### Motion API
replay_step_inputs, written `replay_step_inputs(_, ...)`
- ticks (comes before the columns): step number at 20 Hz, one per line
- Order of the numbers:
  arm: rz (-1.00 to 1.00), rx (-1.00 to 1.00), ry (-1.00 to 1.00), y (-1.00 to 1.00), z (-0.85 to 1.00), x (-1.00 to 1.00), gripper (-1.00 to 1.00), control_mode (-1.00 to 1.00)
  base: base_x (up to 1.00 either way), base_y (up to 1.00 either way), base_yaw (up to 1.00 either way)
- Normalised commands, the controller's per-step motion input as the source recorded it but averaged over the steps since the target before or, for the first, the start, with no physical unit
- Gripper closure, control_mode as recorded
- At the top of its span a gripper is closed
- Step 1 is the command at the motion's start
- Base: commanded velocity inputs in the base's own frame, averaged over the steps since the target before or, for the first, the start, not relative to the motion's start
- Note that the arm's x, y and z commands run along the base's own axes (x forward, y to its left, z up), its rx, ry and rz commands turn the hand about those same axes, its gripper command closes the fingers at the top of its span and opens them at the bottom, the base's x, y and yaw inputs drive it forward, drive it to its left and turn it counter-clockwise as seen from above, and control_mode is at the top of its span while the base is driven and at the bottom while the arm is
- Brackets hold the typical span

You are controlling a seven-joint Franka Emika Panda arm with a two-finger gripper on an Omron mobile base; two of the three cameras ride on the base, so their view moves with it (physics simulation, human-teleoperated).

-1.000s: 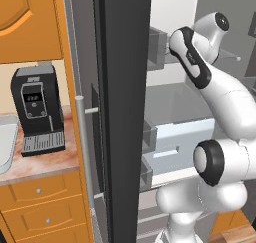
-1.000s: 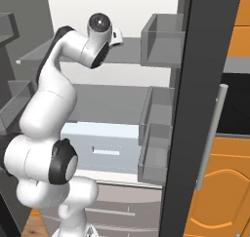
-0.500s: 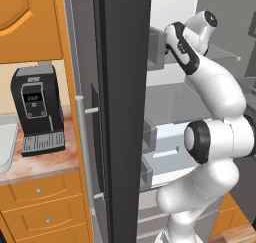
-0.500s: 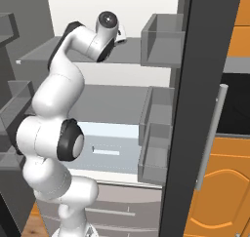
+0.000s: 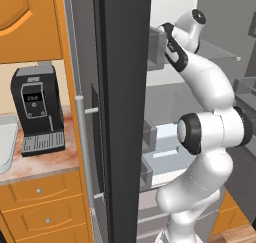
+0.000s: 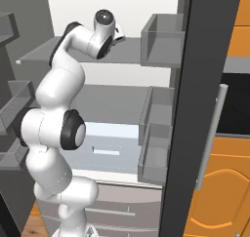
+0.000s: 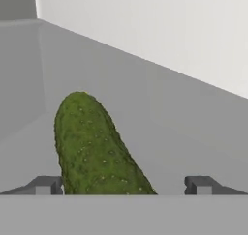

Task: Place one cucumber and one fish in each tupperware on the nearby counter, to pack two identical lunches.

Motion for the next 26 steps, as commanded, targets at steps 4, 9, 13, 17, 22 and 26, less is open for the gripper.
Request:
replay_step_inputs(4, 0.00, -0.08, 0.02, 0.08, -0.30, 0.00, 1.00, -1.00, 0.00, 0.00, 0.00)
replay_step_inputs(9, 0.01, -0.04, 0.13, 0.00, -0.53, -0.55, 1.00, -1.00, 0.00, 0.00, 0.00)
replay_step_inputs(13, -0.06, 0.00, 0.30, -0.28, -0.57, -1.00, 1.00, -1.00, 0.00, 0.00, 0.00)
replay_step_inputs(17, -0.13, 0.00, 0.14, -0.69, -0.04, -1.00, 1.00, -1.00, 0.00, 0.00, 0.00)
replay_step_inputs(22, -0.11, 0.00, 0.00, -0.63, 0.01, -1.00, 1.00, -1.00, 0.00, 0.00, 0.00)
replay_step_inputs(26, -0.06, 0.00, -0.01, -0.13, 0.00, -1.00, 1.00, -1.00, 0.00, 0.00, 0.00)
